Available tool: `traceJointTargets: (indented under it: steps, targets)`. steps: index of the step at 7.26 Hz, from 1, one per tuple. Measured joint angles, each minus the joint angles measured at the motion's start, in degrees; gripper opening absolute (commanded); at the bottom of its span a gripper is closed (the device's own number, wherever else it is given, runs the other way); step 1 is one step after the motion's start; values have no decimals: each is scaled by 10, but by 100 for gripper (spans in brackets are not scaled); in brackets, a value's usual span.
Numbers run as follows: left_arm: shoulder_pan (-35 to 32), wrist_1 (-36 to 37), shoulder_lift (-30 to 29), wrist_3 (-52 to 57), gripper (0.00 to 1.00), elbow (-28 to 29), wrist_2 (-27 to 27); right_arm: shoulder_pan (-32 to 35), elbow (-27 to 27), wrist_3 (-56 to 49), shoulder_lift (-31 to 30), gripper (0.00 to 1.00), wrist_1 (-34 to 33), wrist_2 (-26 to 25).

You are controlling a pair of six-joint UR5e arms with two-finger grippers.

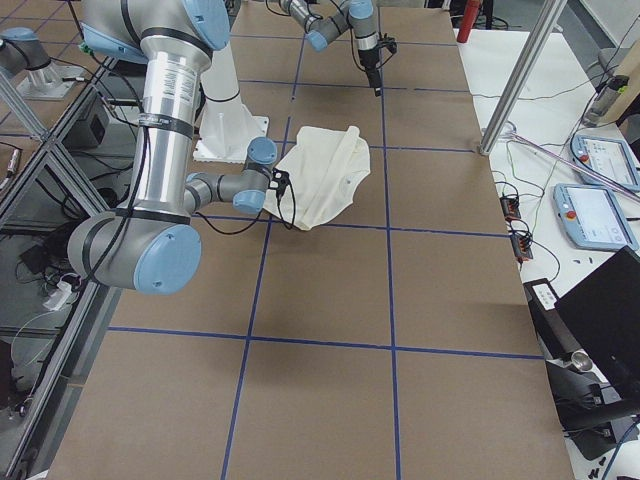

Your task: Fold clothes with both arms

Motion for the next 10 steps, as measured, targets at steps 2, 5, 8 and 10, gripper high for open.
traceJointTargets:
  steps: [2, 5, 8, 10]
  targets:
    - [3, -2, 0, -8, 98, -2, -2, -9, 18, 1, -10, 100, 3, 5]
    - [76, -4, 19, -116, 93, -36, -5, 72, 33, 2, 19, 100, 4, 4]
    - [202, -1, 38, -331, 88, -68, 7, 161, 46, 1, 44, 100, 4, 5]
    - [244, 2, 49, -406, 80, -68, 29, 174, 45, 1, 54, 100, 4, 2]
